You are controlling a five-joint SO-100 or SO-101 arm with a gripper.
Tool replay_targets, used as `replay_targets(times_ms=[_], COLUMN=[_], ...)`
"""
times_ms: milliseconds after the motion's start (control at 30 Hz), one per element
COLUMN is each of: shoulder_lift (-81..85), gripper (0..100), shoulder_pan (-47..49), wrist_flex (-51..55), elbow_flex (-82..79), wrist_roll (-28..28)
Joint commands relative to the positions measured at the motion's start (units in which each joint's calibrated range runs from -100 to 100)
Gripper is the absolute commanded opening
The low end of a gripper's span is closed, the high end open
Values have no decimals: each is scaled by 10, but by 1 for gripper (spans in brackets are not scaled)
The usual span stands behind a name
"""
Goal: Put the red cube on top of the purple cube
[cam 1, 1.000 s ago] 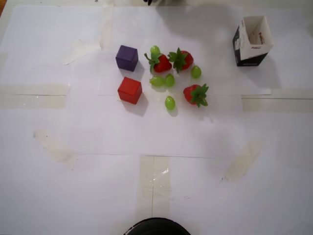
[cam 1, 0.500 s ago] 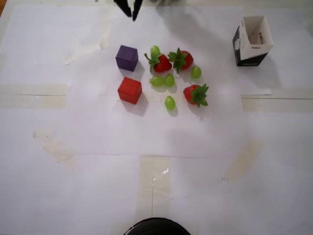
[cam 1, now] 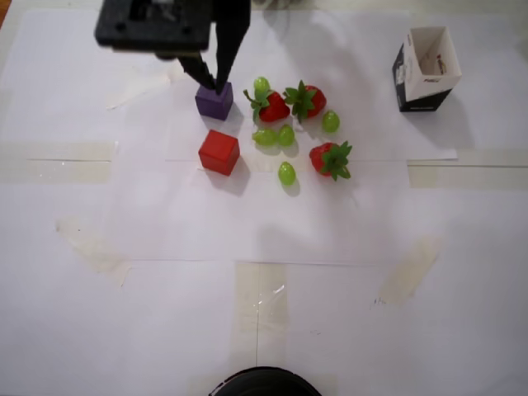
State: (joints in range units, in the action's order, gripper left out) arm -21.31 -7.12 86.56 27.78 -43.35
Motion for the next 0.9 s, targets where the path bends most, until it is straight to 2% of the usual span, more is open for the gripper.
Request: replay_targets(times_ms=[0,233,533,633,767,867], shoulder_lift=[-28,-73,-105,-111,-122,-130], gripper=[0,0,1,14,19,27], shoulder_pan=[13,26,30,33,34,37], wrist_flex=[13,4,-19,-14,-21,-27], elbow_flex=[77,84,84,84,84,84], wrist_roll=[-10,-39,-36,-37,-40,-53])
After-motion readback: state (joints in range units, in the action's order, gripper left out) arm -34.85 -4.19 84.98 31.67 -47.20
